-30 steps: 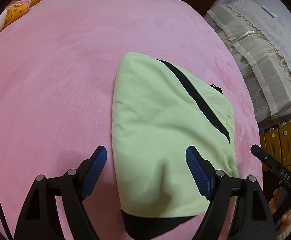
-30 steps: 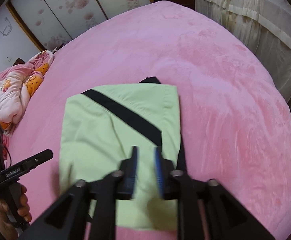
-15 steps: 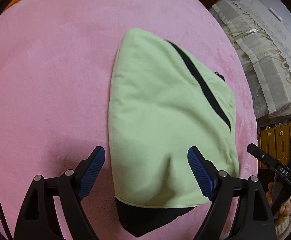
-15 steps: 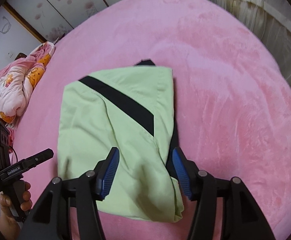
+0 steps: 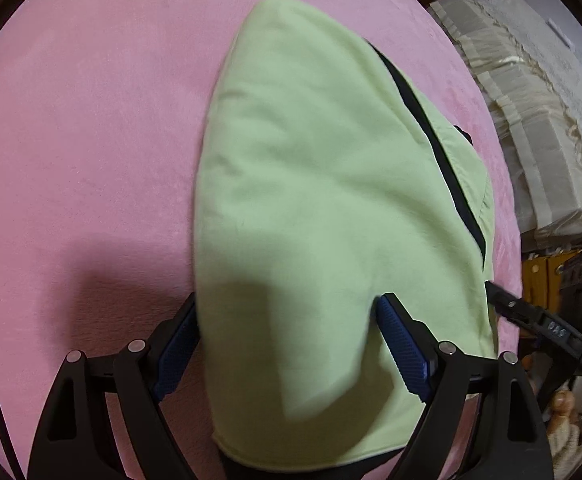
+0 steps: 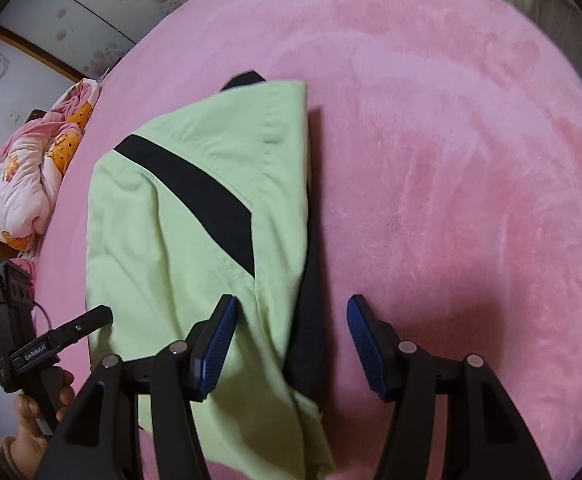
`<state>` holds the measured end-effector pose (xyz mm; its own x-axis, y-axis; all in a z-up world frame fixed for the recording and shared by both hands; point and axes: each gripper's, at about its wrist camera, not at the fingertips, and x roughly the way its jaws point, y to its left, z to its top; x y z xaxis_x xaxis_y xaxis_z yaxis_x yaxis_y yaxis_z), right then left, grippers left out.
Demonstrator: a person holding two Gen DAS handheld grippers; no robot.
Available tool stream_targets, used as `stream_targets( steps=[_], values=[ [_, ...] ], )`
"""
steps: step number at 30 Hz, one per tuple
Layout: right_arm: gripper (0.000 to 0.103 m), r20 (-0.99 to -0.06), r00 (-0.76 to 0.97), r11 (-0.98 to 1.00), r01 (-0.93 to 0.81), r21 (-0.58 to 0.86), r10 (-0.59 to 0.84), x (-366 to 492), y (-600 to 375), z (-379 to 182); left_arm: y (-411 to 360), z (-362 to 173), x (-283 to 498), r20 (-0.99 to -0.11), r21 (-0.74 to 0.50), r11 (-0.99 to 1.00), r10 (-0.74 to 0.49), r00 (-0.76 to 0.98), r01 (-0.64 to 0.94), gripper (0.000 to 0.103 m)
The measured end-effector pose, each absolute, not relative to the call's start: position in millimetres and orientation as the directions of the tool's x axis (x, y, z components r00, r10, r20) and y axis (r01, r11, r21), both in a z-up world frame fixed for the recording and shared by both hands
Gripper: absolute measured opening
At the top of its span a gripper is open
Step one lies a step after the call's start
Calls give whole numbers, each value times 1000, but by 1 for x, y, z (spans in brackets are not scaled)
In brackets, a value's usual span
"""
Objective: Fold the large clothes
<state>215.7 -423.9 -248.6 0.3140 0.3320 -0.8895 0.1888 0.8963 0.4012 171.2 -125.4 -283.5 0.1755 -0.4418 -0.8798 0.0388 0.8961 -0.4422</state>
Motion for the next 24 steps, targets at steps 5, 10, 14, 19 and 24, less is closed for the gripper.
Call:
stream_targets(
  steps=[5,10,14,19,24],
  values=[
    [57,-804,311,817,122,563,507,225,-425,-272,-128,-296,176,-848,-493,868,-493,194,48,89],
    [56,-722,307,749,44,662,620,246,-414,-293,-131,-305,182,-830,-516,854,-517,212,60,91],
    [36,-720,308,751,26,660,622,254,-406,-295,-130,-304,186,-825,-522,851,-521,221,60,90],
    [15,-741,327,779,21,626,587,246,-398,-283,-132,-289,180,-839,-483,873,-484,249,71,56],
    [11,-765,366,823,-8,567,530,240,-374,-254,-130,-263,174,-840,-451,884,-468,275,127,26]
  ],
)
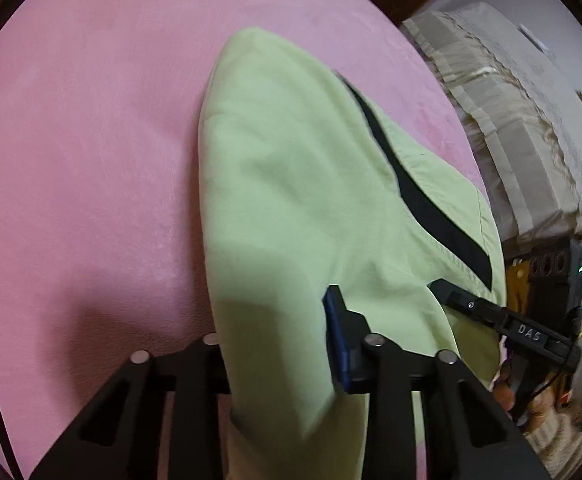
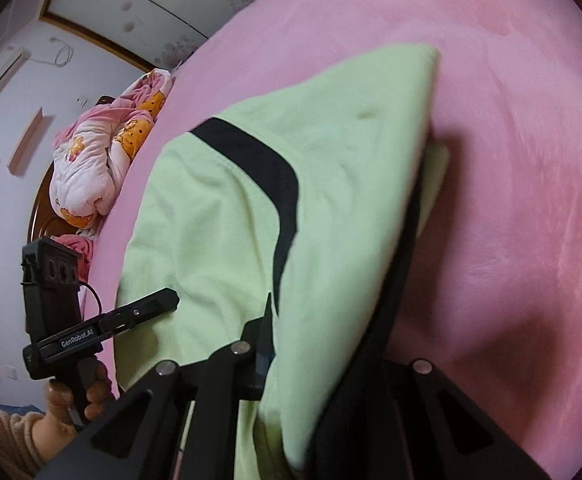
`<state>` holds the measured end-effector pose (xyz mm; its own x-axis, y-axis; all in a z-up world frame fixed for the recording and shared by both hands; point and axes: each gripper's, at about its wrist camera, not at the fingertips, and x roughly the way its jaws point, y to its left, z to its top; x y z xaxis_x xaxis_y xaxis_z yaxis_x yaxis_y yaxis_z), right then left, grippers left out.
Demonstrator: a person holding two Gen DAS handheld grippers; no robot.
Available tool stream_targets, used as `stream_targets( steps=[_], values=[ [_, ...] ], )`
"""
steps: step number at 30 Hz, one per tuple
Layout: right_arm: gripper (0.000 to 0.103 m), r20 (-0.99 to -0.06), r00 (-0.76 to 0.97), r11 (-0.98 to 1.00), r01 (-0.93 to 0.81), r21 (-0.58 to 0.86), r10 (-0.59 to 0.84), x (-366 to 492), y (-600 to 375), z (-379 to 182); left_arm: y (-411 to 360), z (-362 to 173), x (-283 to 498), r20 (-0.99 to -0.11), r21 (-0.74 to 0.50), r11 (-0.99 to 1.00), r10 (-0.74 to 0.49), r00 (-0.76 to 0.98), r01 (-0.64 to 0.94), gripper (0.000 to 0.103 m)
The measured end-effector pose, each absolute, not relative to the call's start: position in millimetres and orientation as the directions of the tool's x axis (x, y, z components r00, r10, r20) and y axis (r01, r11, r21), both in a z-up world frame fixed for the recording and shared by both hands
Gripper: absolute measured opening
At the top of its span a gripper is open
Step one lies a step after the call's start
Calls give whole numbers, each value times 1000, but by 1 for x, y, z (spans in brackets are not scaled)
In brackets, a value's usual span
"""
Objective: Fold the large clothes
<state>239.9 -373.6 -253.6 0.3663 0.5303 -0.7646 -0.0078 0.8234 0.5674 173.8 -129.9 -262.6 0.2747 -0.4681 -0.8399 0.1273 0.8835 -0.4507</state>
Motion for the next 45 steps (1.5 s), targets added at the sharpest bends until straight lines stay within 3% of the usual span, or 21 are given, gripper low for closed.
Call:
stream_targets(
  steps=[11,18,24,30,35,37,39,41,45],
  values=[
    [10,-788,359,853,-45,520,500,226,-286,-200,-60,-202,167,-852,-398,908,-418,315,129,23],
    [10,-748,361,826,-155,542,558,259,-186,-168,49,-160,182,-843,-377,923,-375,385,74,23],
    [10,-701,394,804,-249,541,594,322,-104,-144,139,-131,244,-811,-339,937,-337,478,85,23],
    [10,-666,466,812,-306,497,583,403,-43,-149,192,-137,325,-776,-288,950,-307,551,123,24],
    [10,-647,510,822,-304,481,567,465,-12,-184,223,-178,397,-768,-255,956,-290,570,144,25],
    [16,-674,501,836,-247,490,543,492,-7,-215,230,-206,413,-794,-230,965,-262,549,129,26],
    [22,-753,440,867,-162,470,490,511,-7,-250,232,-238,426,-838,-194,976,-218,500,99,38],
    [34,-787,396,876,-114,469,473,519,-11,-268,243,-258,431,-851,-199,978,-206,483,66,46],
    [37,-785,421,885,-115,452,456,512,-29,-253,259,-255,422,-832,-194,981,-178,525,26,63]
  ],
)
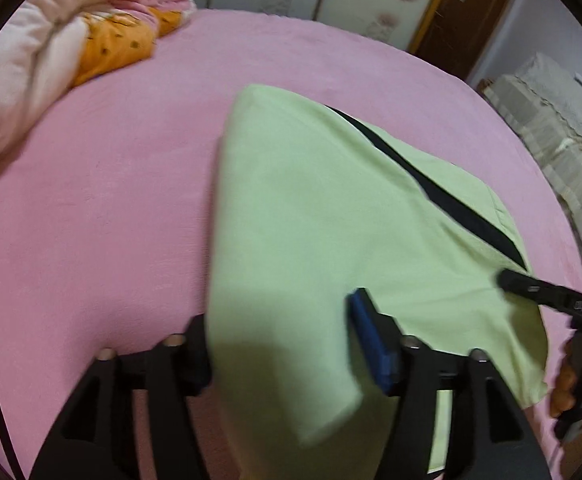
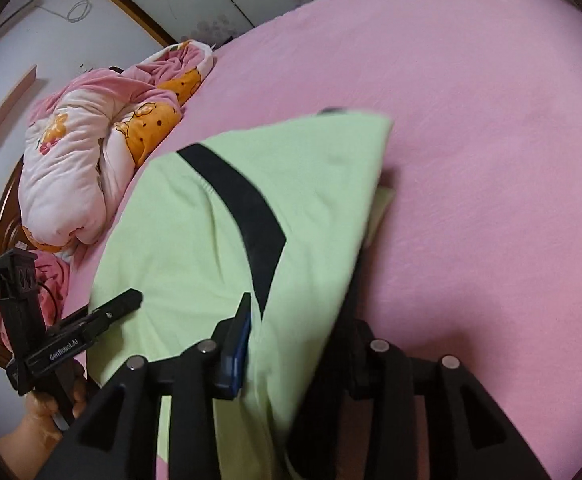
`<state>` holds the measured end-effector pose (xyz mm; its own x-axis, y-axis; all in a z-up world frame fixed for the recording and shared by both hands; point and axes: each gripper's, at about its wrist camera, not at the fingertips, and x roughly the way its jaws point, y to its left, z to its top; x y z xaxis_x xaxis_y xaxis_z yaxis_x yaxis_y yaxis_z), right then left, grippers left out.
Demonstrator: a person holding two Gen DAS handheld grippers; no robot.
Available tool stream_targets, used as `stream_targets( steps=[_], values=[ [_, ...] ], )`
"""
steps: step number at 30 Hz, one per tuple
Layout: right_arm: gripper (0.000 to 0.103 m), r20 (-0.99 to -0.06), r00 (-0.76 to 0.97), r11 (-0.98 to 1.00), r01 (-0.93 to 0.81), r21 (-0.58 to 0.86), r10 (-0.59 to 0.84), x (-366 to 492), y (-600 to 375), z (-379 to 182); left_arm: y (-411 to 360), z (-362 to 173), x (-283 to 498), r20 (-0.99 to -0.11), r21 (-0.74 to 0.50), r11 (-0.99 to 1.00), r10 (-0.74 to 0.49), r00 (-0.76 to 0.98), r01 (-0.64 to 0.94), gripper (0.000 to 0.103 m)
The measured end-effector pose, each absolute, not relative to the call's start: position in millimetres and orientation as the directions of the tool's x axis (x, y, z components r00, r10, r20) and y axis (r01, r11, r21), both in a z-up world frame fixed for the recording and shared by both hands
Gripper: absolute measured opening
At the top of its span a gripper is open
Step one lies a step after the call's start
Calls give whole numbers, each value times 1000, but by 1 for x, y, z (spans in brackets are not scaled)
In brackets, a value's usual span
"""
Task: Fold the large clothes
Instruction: 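Lift the folded bundle with both grippers and set it near the quilt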
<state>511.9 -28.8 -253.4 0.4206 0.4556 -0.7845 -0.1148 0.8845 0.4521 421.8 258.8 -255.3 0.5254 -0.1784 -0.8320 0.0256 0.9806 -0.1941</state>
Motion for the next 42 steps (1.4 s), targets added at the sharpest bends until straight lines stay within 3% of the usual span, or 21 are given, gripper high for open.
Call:
stream_targets(
  steps=[4,6,8,12,14,17,20,24,25,28,30,32,38,42],
  values=[
    [38,-792,459,911,-113,397,402,496,-42,-231,272,-237,407,-800,-213,977,-167,576,-12,62],
    [38,-805,491,942,-132,308,332,488,-28,-217,272,-219,398,-762,-220,975,-168,625,-7,49],
    [38,-798,555,972,-135,194,237,474,-17,-202,265,-204,392,-739,-215,976,-175,651,18,43],
    [33,-764,569,952,-204,226,304,460,1,-190,241,-203,390,-751,-232,969,-234,618,85,13],
    [22,-776,558,954,-225,200,295,461,15,-199,227,-214,390,-771,-196,975,-218,599,102,12],
    [15,-807,521,959,-206,195,276,467,21,-222,222,-233,390,-808,-145,987,-158,567,69,11],
    [2,-842,499,977,-152,149,206,466,8,-246,232,-255,388,-830,-127,991,-128,543,40,7],
    [0,-846,485,976,-110,190,220,457,-13,-252,234,-253,384,-830,-141,990,-128,543,17,7],
    [5,-847,492,980,-107,169,200,453,-14,-247,231,-251,381,-830,-142,990,-129,542,18,8],
    [5,-842,490,974,-98,202,224,441,-22,-234,221,-242,369,-832,-154,988,-136,538,12,23],
    [5,-839,491,972,-94,216,234,427,-28,-224,207,-231,349,-830,-163,987,-143,538,11,42],
    [6,-839,493,973,-94,210,229,413,-32,-215,197,-223,336,-828,-171,985,-149,541,9,52],
    [5,-853,463,970,-83,228,240,363,-43,-201,164,-204,285,-829,-196,980,-176,531,20,68],
    [6,-869,428,968,-75,239,248,320,-58,-203,137,-193,240,-839,-167,986,-151,523,18,70]
  ],
)
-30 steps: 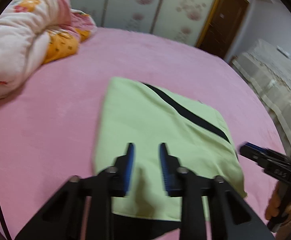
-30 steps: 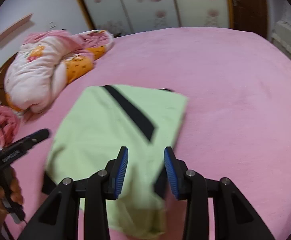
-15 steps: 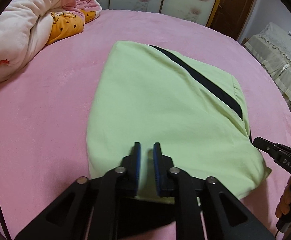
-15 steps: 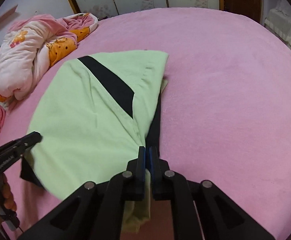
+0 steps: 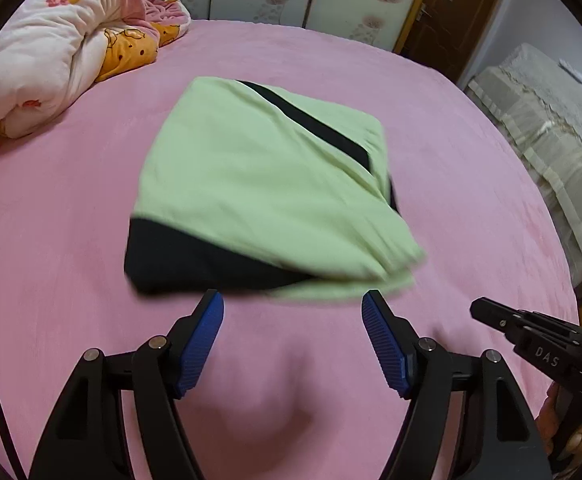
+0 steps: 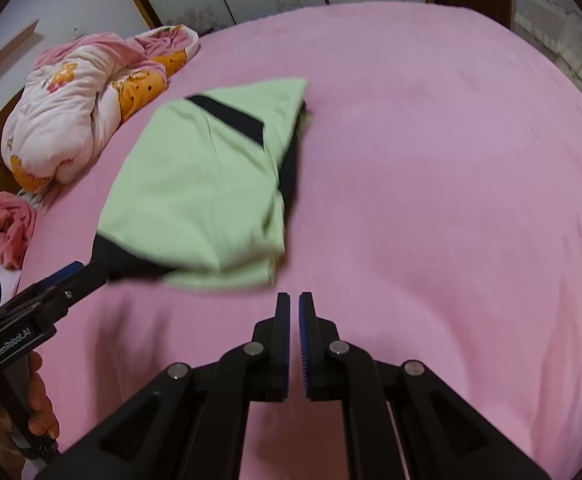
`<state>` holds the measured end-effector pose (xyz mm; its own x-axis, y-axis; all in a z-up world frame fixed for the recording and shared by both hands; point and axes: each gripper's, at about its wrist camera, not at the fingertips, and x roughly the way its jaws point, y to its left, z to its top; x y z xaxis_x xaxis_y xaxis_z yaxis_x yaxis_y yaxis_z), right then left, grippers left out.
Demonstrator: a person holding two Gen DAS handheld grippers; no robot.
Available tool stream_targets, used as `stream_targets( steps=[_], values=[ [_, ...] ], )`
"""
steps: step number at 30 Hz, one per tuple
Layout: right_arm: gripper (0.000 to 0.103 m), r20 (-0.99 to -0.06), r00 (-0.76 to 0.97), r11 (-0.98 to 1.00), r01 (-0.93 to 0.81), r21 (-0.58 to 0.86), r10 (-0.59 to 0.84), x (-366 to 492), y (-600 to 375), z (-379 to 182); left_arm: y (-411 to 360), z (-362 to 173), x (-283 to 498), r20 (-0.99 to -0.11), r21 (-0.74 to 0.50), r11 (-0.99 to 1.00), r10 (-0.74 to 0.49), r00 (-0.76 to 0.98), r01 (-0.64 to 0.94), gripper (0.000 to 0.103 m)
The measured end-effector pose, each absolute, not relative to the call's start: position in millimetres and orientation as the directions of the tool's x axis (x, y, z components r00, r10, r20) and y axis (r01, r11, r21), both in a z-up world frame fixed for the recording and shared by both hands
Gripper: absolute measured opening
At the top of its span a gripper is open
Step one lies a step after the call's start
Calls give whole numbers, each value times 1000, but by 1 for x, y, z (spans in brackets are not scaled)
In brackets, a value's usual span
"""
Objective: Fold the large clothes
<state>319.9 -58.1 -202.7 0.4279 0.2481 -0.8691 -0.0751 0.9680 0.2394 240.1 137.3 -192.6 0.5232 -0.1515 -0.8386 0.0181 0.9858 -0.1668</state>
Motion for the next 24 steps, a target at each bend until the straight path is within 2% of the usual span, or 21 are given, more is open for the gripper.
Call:
stream_targets(
  steps=[4,8,15,19,24],
  values=[
    [6,-884,388,964,-51,261,260,275,-80,-203,110,-181,192,-850,-143,990,-128,511,10,71],
    [6,-904,350,967,-29,253,246,226,-104,-198,89,-166,147,-860,-162,986,-124,495,-34,83],
    [8,-932,294,977,-45,209,213,145,-139,-176,52,-141,70,-883,-149,986,-99,458,-76,83],
    [25,-939,293,983,-56,173,182,104,-152,-154,33,-129,34,-903,-110,992,-70,425,-69,84],
    [30,-933,320,986,-61,155,167,62,-165,-115,11,-108,-11,-923,-92,993,-59,380,-70,91]
  ],
)
